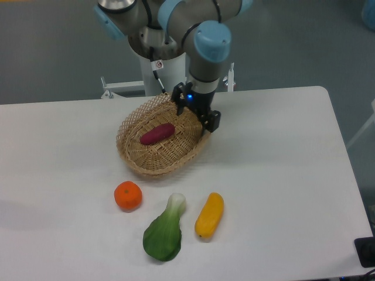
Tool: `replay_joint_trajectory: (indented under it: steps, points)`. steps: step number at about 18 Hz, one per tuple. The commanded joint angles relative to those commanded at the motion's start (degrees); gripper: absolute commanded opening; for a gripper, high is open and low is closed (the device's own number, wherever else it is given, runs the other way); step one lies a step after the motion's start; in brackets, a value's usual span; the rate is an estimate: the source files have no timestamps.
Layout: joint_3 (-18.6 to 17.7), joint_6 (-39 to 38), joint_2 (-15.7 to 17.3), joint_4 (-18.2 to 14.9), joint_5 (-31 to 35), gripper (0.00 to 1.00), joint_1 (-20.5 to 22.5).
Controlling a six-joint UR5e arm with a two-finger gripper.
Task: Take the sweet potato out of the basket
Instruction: 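Lower the gripper into the basket around the purple sweet potato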
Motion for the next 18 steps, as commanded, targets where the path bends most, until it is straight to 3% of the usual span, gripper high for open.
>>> replay_joint_trajectory:
  steps: [3, 7, 16, 17, 18]
  points:
    - [-1.59, 0.00, -1.66, 2.11, 0.00, 1.00, -0.97]
    - [-1.68, -0.35, -5.88, 2.20, 0.17, 1.00, -2.90]
    - [-1.86, -2.81, -6.24, 2.20, -0.09, 1.00, -4.49]
    - [-1.77, -2.81, -6.33, 2.20, -0.09, 0.91, -4.57]
    - [-1.68, -2.90, -6.33, 2.11, -0.17, 0.74, -4.57]
